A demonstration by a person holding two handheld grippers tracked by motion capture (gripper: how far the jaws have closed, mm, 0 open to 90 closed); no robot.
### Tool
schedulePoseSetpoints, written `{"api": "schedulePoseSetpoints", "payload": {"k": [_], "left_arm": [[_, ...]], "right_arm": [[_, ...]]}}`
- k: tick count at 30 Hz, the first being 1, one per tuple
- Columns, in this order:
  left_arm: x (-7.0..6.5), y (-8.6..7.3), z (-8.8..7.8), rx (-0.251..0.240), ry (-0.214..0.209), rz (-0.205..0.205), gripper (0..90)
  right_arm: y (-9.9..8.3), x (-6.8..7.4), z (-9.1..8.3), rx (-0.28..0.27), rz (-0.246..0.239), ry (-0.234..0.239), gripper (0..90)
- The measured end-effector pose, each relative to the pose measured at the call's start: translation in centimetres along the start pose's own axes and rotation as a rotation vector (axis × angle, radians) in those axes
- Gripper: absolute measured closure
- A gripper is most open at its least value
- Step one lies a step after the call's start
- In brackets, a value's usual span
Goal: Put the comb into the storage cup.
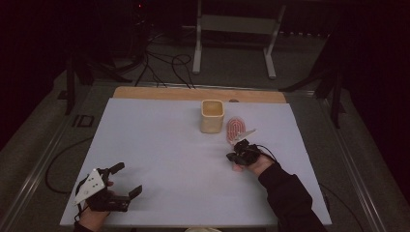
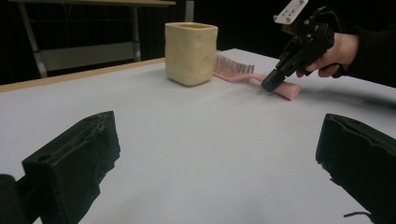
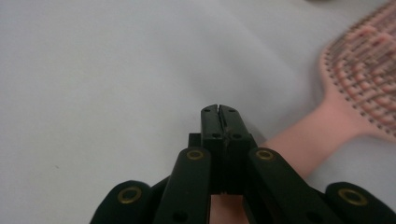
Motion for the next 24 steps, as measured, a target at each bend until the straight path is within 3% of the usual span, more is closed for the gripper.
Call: {"api": "schedulePoseSetpoints", "payload": {"k": [24], "left_arm": [[0.0,0.0,0.1,0.006,0.001,0.001,0.2]], "right_arm": [[-3.6,-2.2,-3.6,-0.027,0.094,-0.051,90.0]]}}
Point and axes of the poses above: each handheld gripper's, and its own axes: z roughly forward along the jaws, y roughly out of its top, x roughly to its left, the point moved 1 cm from there along z, roughly forward along the jaws, and after that the axes turned 13 degrees about y, right-handed, at the moved point
